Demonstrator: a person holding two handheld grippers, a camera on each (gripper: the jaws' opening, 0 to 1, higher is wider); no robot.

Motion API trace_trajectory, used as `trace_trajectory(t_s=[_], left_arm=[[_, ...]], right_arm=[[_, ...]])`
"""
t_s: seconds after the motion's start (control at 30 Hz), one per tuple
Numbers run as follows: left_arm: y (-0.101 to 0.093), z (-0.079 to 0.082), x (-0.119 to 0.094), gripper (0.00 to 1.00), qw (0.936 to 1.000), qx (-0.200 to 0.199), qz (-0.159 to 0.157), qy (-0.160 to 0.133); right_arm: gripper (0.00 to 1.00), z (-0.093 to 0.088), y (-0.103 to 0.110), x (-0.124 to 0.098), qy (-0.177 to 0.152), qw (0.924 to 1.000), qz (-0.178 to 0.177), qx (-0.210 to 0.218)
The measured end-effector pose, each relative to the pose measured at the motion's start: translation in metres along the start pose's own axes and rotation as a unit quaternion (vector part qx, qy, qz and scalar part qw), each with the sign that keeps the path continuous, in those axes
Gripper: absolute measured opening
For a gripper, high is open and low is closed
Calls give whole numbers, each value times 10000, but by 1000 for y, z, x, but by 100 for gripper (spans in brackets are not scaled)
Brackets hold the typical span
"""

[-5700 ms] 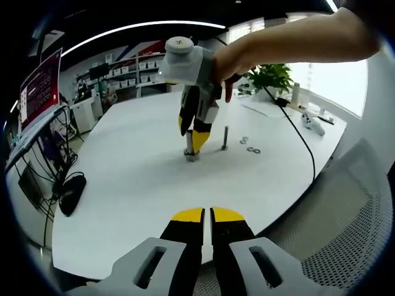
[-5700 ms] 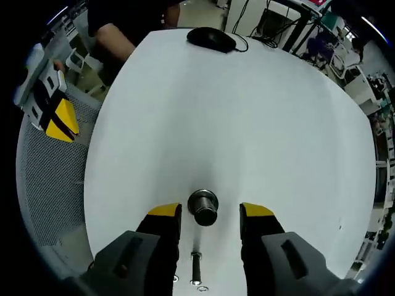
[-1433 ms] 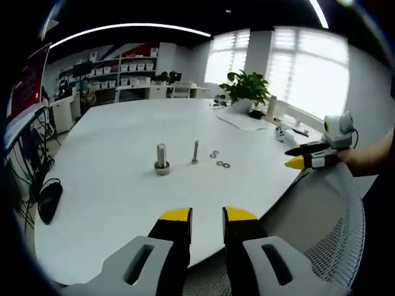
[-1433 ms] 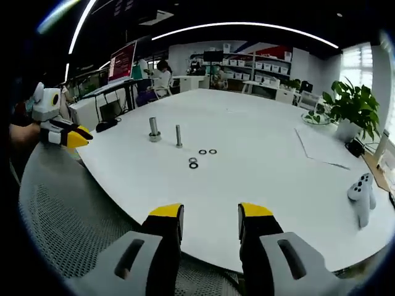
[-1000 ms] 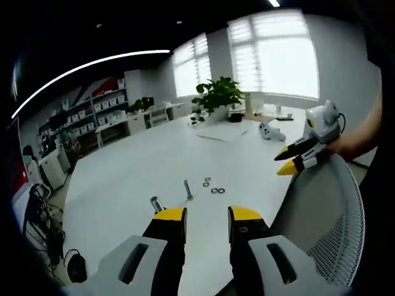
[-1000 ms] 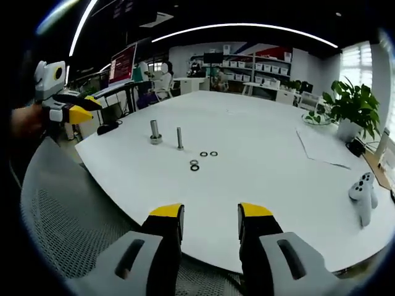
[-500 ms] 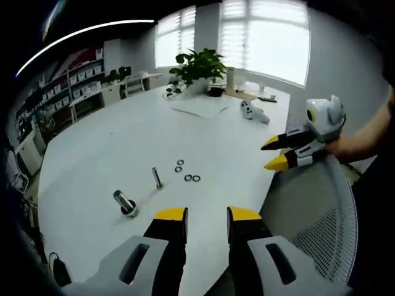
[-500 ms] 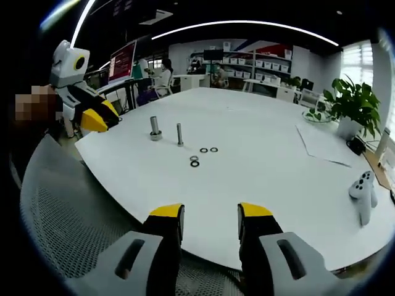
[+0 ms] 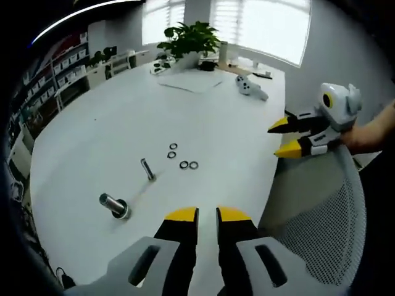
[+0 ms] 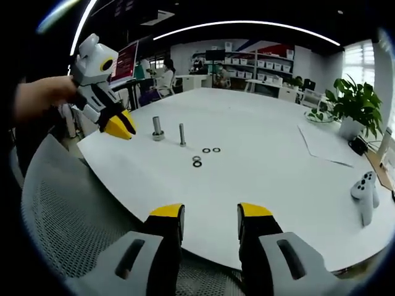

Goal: Place the washer onto the threaded stud by aligning its center hole with the stud, sliding it down to the base, and recovering from edge contact or off-axis alignment until the washer reaches the visible bottom stop.

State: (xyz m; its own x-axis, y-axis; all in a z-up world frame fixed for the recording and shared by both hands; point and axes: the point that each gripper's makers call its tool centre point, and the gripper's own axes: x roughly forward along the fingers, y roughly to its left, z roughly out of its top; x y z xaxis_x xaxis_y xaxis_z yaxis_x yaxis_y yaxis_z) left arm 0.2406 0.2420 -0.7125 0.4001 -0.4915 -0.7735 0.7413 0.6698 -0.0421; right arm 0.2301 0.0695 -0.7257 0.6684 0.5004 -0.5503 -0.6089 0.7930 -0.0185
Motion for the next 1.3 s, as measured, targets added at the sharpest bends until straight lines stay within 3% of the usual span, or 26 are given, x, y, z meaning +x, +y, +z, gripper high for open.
trace_trajectory(t_s=[0.27,0.4,0.57,0.8,1.0,1.1,1.17,1.3], left_arm=[[10,12,20,20,9996,183,-148,121],[12,20,33,22,9982,472,-250,270],[9,32,50,22,9970,591,-396,300],[12,39,72,21,9937,837,-492,567],[25,40,84,21,9836,1441,-579,923],[27,44,91,20,9717,2006,-781,975],[34,39,95,15,9624,2264,-794,1271],[36,40,107,15,9565,2408,-897,1382]], right_arm=[[36,0,-2,0,-10,10000,-71,37],[35,0,-3,0,-14,10000,-85,45],[35,0,-3,0,-8,9999,-101,50],[30,2,-4,0,-91,9999,-76,125],[27,0,-2,2,23,9999,-27,114],[23,-1,-2,1,38,9999,-6,109],[23,-2,-2,1,55,9999,-9,118],[23,-1,-3,1,22,9999,-24,162]])
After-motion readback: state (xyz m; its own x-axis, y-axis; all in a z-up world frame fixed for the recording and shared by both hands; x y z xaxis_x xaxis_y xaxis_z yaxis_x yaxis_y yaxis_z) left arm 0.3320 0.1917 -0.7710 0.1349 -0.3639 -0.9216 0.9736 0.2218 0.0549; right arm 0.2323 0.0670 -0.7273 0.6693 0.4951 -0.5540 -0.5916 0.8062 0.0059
